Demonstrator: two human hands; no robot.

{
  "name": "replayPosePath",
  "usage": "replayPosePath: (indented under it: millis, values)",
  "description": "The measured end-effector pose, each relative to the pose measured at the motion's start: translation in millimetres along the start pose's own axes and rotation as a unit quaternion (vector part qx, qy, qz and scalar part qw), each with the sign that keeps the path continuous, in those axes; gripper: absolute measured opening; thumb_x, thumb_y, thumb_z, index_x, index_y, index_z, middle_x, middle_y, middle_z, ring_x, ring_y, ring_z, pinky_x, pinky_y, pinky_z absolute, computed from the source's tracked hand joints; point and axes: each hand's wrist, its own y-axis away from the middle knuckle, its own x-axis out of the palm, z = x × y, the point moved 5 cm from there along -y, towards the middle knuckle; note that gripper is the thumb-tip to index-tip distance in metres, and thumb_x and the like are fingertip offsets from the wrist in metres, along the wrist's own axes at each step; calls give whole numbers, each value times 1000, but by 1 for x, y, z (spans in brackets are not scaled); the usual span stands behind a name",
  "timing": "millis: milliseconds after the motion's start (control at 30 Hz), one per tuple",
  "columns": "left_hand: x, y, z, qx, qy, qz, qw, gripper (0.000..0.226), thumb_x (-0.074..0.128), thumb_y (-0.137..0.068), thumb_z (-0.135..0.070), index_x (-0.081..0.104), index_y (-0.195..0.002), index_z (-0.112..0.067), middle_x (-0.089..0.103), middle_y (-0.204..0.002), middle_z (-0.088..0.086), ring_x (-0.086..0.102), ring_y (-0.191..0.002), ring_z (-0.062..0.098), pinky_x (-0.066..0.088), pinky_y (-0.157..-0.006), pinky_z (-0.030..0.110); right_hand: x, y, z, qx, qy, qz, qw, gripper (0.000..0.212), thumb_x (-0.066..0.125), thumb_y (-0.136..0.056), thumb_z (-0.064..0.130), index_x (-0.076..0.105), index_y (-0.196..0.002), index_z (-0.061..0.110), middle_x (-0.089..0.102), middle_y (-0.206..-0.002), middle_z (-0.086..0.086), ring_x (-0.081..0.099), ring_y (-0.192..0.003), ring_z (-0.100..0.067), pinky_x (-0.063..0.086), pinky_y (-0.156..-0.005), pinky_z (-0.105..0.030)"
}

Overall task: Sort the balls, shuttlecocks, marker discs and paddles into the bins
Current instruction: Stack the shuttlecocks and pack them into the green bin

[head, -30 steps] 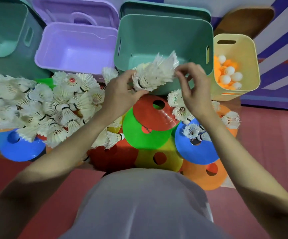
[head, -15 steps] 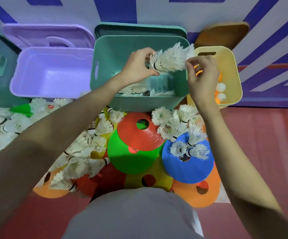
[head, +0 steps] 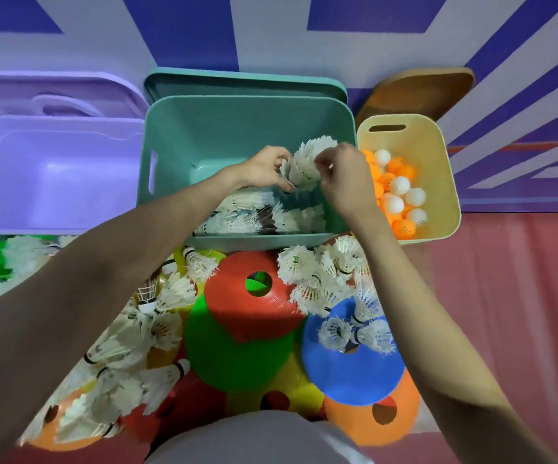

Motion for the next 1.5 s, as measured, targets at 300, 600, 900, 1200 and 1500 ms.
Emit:
replayPosePath:
  millis: [300, 600, 900, 1200, 1500]
  values:
    - [-6, -1, 7, 29, -161, 12, 986, 72, 85, -67, -38, 54, -127, -14, 59, -116, 3, 55, -104, 21, 47, -88, 33, 16, -15, 5, 42, 104, 96, 989, 37, 51, -85, -9, 40, -119, -3, 61, -109, -28, 59, -99, -45, 44, -74, -42]
    - [0, 16, 14, 63, -286, -8, 956, 53, 79, -74, -35, 51, -107, -5, 45, -101, 6, 50, -92, 24, 44, -75, 36, 43, -12, 12, -19, 193, 229, 954, 25, 47, -83, -15, 56, -105, -6, 61, -110, -24, 60, -101, -42, 49, -82, -42]
    - [7, 19, 28, 53, -303, 52, 950, 51, 68, -84, -34, 49, -118, -2, 49, -124, 16, 49, -115, 30, 44, -96, 41, 57, -6, -4, 47, 92, 289, 952, 28, 29, -98, -2, 50, -115, -7, 57, -120, -24, 58, -106, -32, 44, -80, -33]
    - [-10, 50, 24, 15, -328, 45, 943, 61, 59, -91, -37, 39, -141, -8, 45, -139, 18, 42, -128, 33, 39, -104, 42, 43, 5, 15, -12, 198, 266, 943, 26, 43, -94, 8, 55, -115, 0, 59, -121, -21, 57, -111, -35, 47, -90, -39]
    - [-18, 171, -20, 139, -260, -219, 930, 37, 56, -91, -20, 55, -127, -10, 60, -124, 9, 56, -113, 28, 46, -94, 42, -19, 97, 49, -137, 2, 50, 989, 32, 53, -93, 14, 53, -123, 4, 55, -113, -14, 55, -105, -30, 48, -85, -39]
